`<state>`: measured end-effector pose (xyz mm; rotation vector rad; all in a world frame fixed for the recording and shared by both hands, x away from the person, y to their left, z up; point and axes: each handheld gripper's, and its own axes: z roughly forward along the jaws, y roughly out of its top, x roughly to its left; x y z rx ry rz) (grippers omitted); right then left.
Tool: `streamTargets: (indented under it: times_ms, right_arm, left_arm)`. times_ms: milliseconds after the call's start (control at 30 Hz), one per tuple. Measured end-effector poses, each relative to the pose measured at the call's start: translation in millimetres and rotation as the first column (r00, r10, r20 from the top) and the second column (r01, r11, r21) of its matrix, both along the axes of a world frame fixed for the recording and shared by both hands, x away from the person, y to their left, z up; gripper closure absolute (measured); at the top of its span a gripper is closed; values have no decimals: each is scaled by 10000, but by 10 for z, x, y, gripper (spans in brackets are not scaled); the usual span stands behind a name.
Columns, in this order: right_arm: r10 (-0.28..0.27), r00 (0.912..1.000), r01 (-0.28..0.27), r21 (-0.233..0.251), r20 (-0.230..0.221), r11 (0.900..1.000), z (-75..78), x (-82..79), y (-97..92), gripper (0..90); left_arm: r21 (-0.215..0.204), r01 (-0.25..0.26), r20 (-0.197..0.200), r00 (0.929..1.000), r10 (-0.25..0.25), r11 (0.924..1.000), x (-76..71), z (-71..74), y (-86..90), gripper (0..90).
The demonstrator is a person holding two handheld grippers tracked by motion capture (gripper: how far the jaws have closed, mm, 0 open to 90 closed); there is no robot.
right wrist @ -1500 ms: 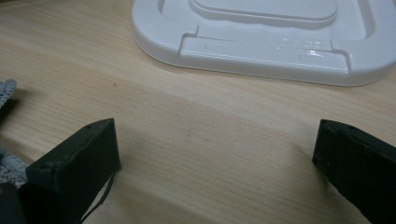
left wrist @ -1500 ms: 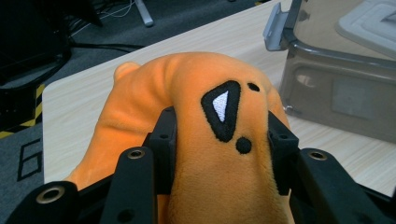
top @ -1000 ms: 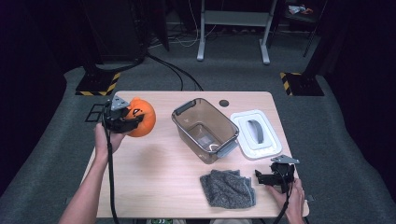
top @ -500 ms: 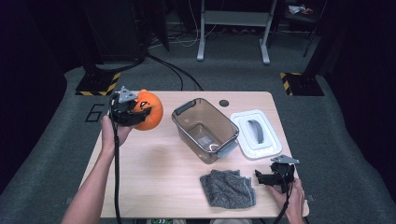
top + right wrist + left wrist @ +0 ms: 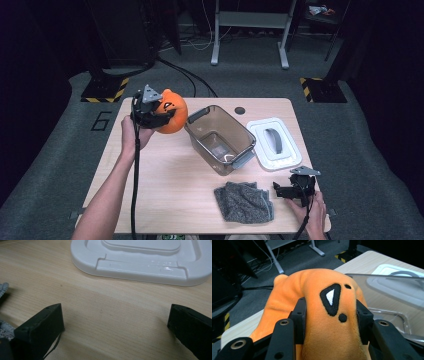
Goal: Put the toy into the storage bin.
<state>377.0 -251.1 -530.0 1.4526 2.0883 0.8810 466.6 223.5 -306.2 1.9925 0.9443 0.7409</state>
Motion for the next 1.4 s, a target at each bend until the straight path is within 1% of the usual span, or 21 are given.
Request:
streamTargets:
  times_ms: [67,100,233,267,500,633,667,700,833,867,900,1033,1100,1167,1400]
  right_arm:
    - [2,10000,-2,0,8,10000,0,0,0,0]
    - [6,10000,-6,-8,-14,10000,1,0,-1,0]
    - [-5,10000,5,3,10,10000,-1,0,0,0]
    - [-3,10000,3,2,10,10000,-1,0,0,0]
    - [2,10000,-2,-1,5,10000,0,0,0,0]
    - [-2,10000,2,3,9,10000,-1,0,0,0]
    - [2,10000,-2,0,9,10000,-1,0,0,0]
    - [0,10000,0,1,8,10000,-1,0,0,0]
    - [1,10000,-1,0,8,10000,-1,0,0,0]
    - [-3,10000,3,3,8,10000,-1,0,0,0]
    - [8,10000,-8,-3,-9,10000,0,0,-1,0]
    - [3,10000,-3,-4,10,10000,-1,0,0,0]
    - [-25,10000,25,19,13,10000,-1,0,2,0]
    - [-31,10000,31,25,15,10000,-1,0,2,0]
    - [-25,10000,25,22,16,10000,-1,0,2,0]
  left_arm:
    - [-72,42,-27,10000,-42,10000,13,17,-55,559]
    - [-87,66,30,10000,-66,9999,22,26,-81,559]
    - [-91,208,60,9998,-207,9997,56,67,-176,558]
    - [-172,194,83,9998,-192,9997,65,69,-204,558]
    - [-287,401,-6,9992,-402,9988,120,60,-373,553]
    - [-235,537,-66,9985,-539,9983,143,53,-472,551]
    - [-319,564,-53,9984,-566,9979,150,48,-498,550]
    - [-294,627,-74,9980,-630,9976,156,45,-521,550]
    - [-260,749,-123,9971,-752,9969,176,23,-619,547]
    - [-357,760,-151,9970,-765,9965,180,13,-642,546]
    - [-313,817,-182,9964,-823,9962,185,5,-659,546]
    - [-407,952,-269,9950,-964,9946,197,-38,-751,543]
    - [-345,1028,-285,9942,-1038,9941,204,-51,-783,543]
    - [-438,1071,-313,9936,-1085,9933,208,-72,-824,542]
    - [-457,1290,-575,9896,-1315,9906,226,-167,-934,536]
